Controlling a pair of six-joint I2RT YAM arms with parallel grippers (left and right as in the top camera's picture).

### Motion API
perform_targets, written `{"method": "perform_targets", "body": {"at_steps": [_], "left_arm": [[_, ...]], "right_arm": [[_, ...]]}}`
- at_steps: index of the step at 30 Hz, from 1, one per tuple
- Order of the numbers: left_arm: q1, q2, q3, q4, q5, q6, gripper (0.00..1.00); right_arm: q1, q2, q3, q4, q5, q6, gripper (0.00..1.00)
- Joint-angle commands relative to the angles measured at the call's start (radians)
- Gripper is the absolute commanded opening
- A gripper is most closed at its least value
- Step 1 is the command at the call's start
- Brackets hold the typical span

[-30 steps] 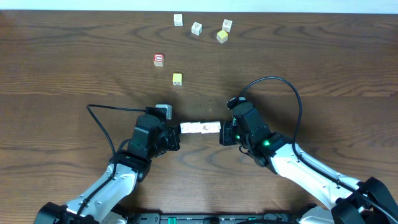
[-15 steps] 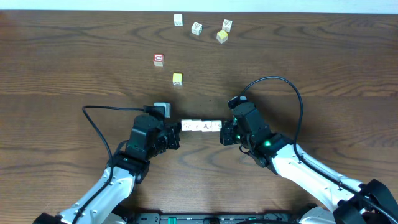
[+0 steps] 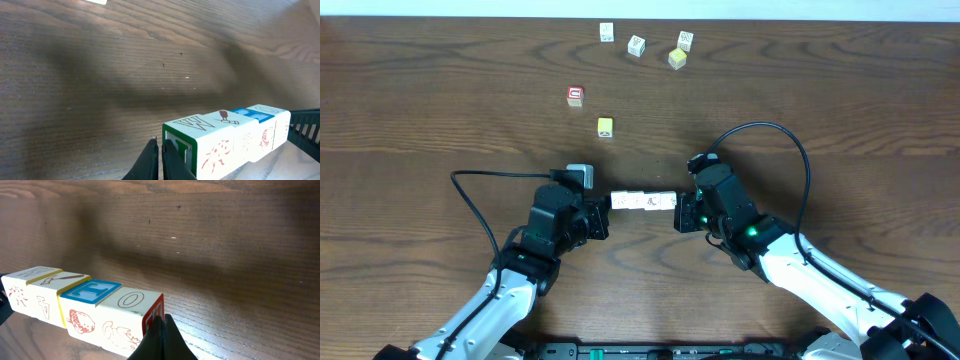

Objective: Lift 4 blocks

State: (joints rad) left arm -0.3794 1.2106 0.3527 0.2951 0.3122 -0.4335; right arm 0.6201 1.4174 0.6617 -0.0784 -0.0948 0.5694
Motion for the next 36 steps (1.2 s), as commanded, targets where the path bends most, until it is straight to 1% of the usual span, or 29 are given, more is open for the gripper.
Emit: {"method": "perform_targets", "body": {"at_steps": [1,12,19,36], "left_arm": [[-0.03,-0.012,0.019,0.021,0.178,-0.017,0.07],[-0.031,-0.018,0.027,0.021,0.179,-0.036,0.07],[-0.032,-0.032,0.047,-0.006,0.179,-0.039,0.07],[-0.032,-0.067,0.06,-0.009,0.179,-0.04,0.07]], "right_arm": [[0.029,-0.028,0.029,0.034,-0.202,-0.009,0.01],[0.029,-0.077,0.032,0.034,-0.202,-0.01,0.01],[0.046,-0.079,0.032,0.037,-0.202,-0.009,0.01],[0.061,-0.078,0.032,0.033,-0.193,-0.01,0.01]]}}
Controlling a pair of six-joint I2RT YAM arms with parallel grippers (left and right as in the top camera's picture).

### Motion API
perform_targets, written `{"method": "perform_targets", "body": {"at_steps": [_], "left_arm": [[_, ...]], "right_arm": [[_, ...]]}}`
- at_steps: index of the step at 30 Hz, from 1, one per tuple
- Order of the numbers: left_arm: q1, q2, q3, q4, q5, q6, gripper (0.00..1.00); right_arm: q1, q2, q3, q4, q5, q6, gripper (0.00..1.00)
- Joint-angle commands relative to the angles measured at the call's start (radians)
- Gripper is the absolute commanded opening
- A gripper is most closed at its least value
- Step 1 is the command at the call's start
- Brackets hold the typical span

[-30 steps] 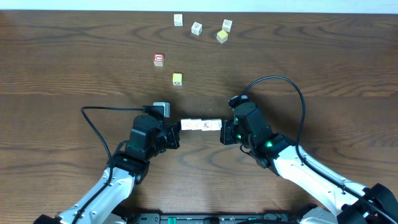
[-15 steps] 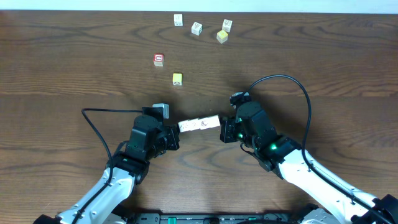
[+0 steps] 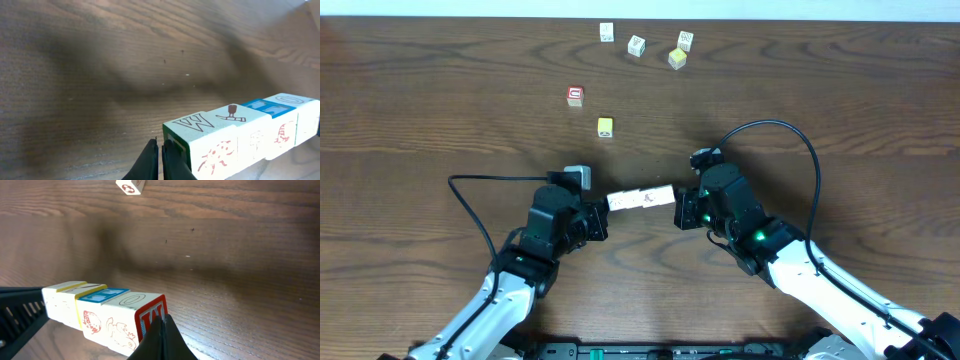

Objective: Lift 4 blocks

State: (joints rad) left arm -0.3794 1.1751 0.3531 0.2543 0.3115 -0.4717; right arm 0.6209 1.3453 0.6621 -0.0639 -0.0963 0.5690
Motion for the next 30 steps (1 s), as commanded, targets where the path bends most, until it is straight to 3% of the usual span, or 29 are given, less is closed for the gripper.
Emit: {"method": "perform_targets", "body": {"at_steps": [1,30], "left_arm": [[-0.032,-0.033,0.06,0.032,0.179,-0.002,0.07],[-0.032,-0.061,0.079,0.032,0.198,-0.021,0.07]], "right_arm": [[0.06,-0.006,0.032,0.018,-0.192,-0.009,0.01],[0.06,-0.006,0.032,0.019,-0.189,-0.009,0.01]]}}
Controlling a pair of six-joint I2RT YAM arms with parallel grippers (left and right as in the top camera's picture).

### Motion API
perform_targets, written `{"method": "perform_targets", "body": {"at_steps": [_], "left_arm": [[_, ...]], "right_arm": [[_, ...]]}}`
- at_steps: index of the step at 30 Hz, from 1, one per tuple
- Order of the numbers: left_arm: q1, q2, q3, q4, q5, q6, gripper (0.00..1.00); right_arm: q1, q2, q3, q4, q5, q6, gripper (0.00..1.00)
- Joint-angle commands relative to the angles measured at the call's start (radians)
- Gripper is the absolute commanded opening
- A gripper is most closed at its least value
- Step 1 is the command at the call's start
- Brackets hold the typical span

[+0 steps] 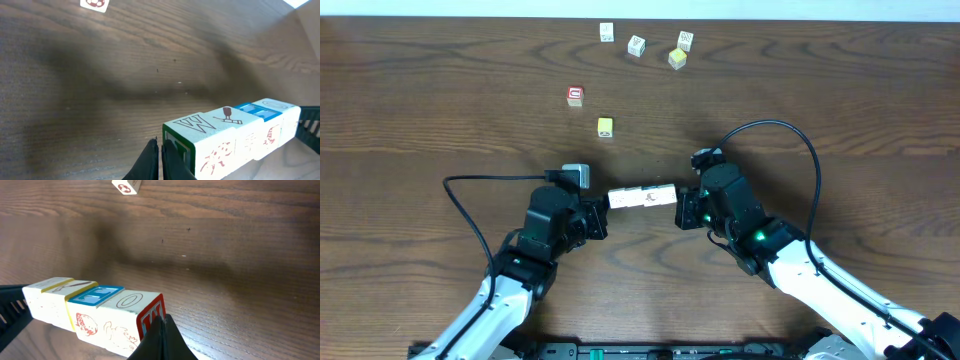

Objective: Lift 4 blocks

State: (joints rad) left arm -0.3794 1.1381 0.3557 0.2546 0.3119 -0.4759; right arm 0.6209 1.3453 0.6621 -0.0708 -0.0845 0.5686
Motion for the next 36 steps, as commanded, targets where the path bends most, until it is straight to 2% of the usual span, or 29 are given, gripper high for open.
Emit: {"method": "perform_targets", "body": {"at_steps": [1,36], "left_arm": [[-0.032,-0.024,0.079,0.031,0.197,-0.016,0.07],[-0.032,-0.024,0.087,0.008,0.197,-0.016,0.07]], "right_arm": [[0.06,-0.006,0.032,0.026,-0.201,-0.009,0.01],[0.06,-0.006,0.075,0.029,-0.206,-0.017,0.01]]}}
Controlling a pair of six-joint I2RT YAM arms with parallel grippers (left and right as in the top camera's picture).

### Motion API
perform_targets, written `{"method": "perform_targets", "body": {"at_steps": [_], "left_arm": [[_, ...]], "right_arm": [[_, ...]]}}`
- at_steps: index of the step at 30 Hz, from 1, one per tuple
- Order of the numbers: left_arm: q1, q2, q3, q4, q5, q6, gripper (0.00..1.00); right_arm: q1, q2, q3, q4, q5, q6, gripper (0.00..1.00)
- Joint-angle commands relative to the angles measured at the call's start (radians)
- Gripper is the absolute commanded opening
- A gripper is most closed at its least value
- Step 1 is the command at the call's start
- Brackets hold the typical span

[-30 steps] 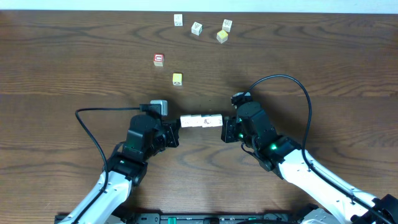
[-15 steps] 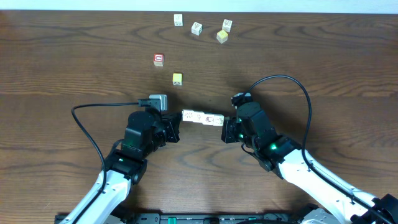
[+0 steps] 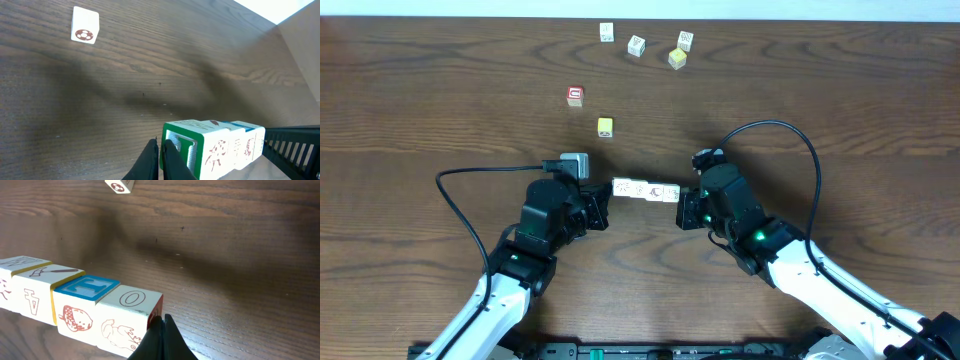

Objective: Lift 4 blocks

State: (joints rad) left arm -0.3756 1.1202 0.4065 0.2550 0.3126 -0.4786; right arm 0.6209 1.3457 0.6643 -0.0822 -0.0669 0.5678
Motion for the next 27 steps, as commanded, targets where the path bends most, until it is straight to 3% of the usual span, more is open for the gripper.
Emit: {"method": "perform_targets", "body": {"at_steps": [1,27], "left_arm": [[-0.036,-0.006,0.037,0.008,0.196,-0.013,0.07],[-0.036,-0.006,0.037,0.008,0.196,-0.014,0.07]], "right_arm": [[0.06,-0.007,0.073,0.041,-0.223,-0.016,0.01],[0.06,-0.033,0.114,0.025,-0.222,-0.029,0.01]]}}
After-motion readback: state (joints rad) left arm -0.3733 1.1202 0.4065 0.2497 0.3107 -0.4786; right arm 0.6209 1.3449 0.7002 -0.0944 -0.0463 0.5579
